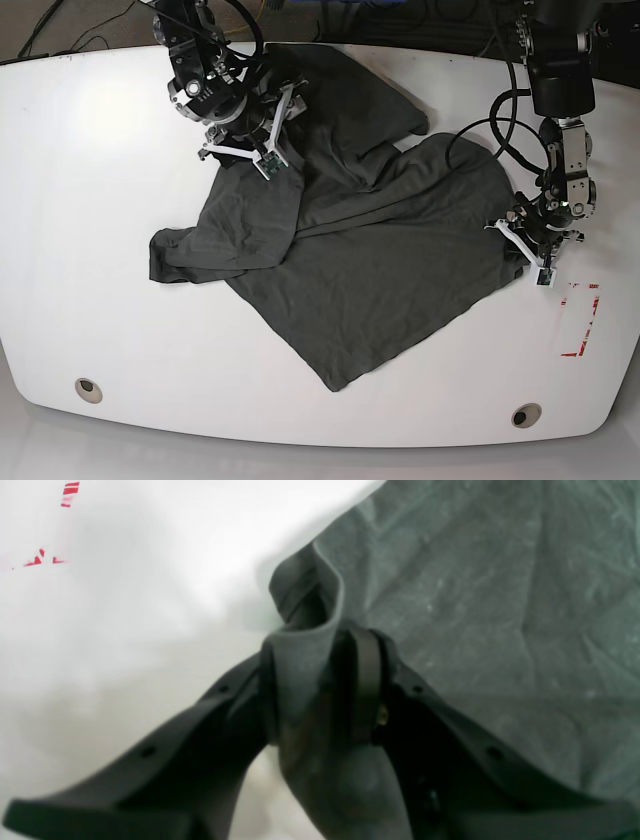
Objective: Layout the t-shirt on the table in an organized manner, then fold the t-shirt properly
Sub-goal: 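Pull the grasped edges apart with both grippers to flatten the shirt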
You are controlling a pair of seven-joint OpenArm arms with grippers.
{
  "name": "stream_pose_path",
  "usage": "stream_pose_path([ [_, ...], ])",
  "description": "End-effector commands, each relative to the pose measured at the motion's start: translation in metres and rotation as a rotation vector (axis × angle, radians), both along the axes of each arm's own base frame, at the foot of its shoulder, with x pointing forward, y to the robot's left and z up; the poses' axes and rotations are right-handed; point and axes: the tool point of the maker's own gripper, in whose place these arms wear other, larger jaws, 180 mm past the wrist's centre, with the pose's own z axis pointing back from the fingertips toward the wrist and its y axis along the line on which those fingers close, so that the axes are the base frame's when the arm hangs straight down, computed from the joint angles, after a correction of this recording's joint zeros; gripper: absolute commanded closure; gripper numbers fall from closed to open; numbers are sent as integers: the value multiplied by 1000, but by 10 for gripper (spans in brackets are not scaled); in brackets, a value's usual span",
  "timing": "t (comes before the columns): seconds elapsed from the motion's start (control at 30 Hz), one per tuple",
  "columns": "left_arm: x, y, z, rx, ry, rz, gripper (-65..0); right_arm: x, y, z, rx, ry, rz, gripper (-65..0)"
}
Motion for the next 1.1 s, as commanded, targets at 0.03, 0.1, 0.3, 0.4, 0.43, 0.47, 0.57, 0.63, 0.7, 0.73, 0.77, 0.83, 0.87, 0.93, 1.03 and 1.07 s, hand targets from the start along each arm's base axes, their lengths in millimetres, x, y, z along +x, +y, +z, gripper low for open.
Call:
stream_pose_path([
  [0.03,-1,11,2,40,22,8,-158,12,0,11,13,-47,-1,-409],
  [0.1,-1,11,2,40,22,8,-158,12,0,11,13,-49,-1,-339],
  [0.3,-1,11,2,40,22,8,-158,13,-1,11,11,-51,-7,-86],
  [0.4,-1,11,2,40,22,8,-158,17,-1,14,11,-61,-7,0],
  [0.43,-1,11,2,40,22,8,-158,18,-1,13,10,-60,-7,0],
  [0.47,-1,11,2,40,22,8,-158,18,-1,13,10,-60,-7,0],
  [0.57,-1,11,2,40,22,8,-158,19,-2,11,6,-55,-10,-11],
  [0.63,-1,11,2,40,22,8,-158,20,-3,11,5,-57,-11,-6],
  [0.7,-1,11,2,39,23,8,-158,20,-5,11,-10,-62,-11,0],
  [0.73,-1,11,1,39,25,8,-158,21,-6,11,-21,-67,-11,0],
  [0.77,-1,11,1,39,25,8,-158,22,-8,11,-35,-71,-11,0],
  [0.83,-1,11,1,39,25,8,-158,25,-16,12,-60,-83,-23,0],
  [0.87,-2,11,1,39,26,9,-158,27,-22,12,-73,-89,-38,0],
  [0.93,-2,11,1,40,27,9,-158,31,-33,15,-86,-101,-67,0],
  [1.03,-2,12,1,41,28,9,-158,38,-54,23,-95,-123,-131,0],
  [1.07,-2,15,1,49,28,10,-158,40,-60,24,-96,-127,-151,0],
])
